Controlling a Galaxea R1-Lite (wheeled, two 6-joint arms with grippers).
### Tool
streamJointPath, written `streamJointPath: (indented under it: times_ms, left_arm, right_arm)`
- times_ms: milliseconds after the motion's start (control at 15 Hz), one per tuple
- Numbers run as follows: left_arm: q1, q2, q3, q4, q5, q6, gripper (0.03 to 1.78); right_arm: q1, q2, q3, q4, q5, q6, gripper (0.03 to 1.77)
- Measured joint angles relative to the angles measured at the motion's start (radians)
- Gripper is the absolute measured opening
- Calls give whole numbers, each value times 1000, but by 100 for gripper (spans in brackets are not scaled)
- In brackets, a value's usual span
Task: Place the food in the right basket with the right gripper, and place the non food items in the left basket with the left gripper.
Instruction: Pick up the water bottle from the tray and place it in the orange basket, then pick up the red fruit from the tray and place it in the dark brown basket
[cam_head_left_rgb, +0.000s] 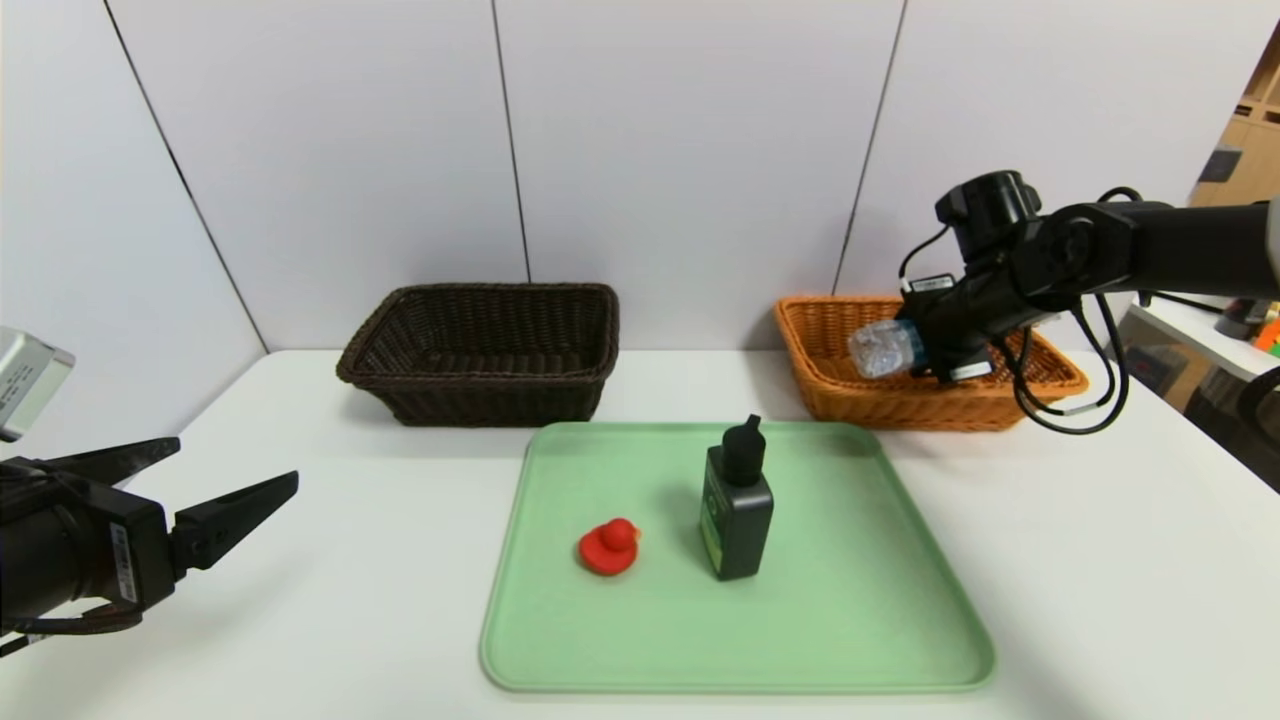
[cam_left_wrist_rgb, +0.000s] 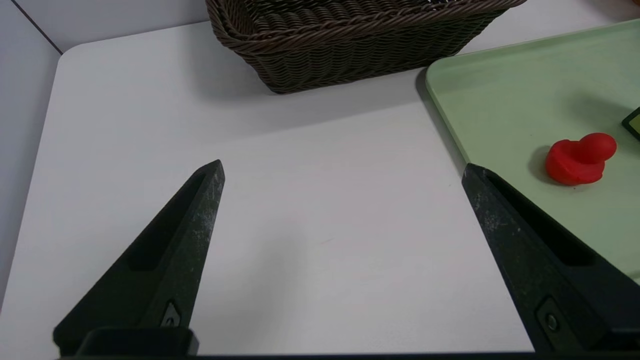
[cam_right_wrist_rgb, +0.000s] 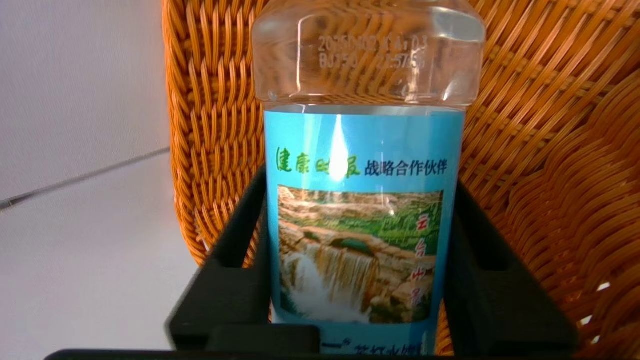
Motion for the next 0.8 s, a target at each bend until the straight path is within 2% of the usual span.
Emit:
streamJointPath:
  times_ms: [333, 667, 800]
  left_arm:
    - [-1, 0, -2, 0, 1, -1, 169]
    - [0, 0, -7, 0, 1, 0, 169]
    - [0, 0, -8, 0, 1, 0, 169]
  right_arm:
    - [-3, -4, -1, -6, 5, 4, 132]
    - [3, -35, -5, 0, 21, -1, 150]
    - [19, -86, -12, 9, 34, -26, 155]
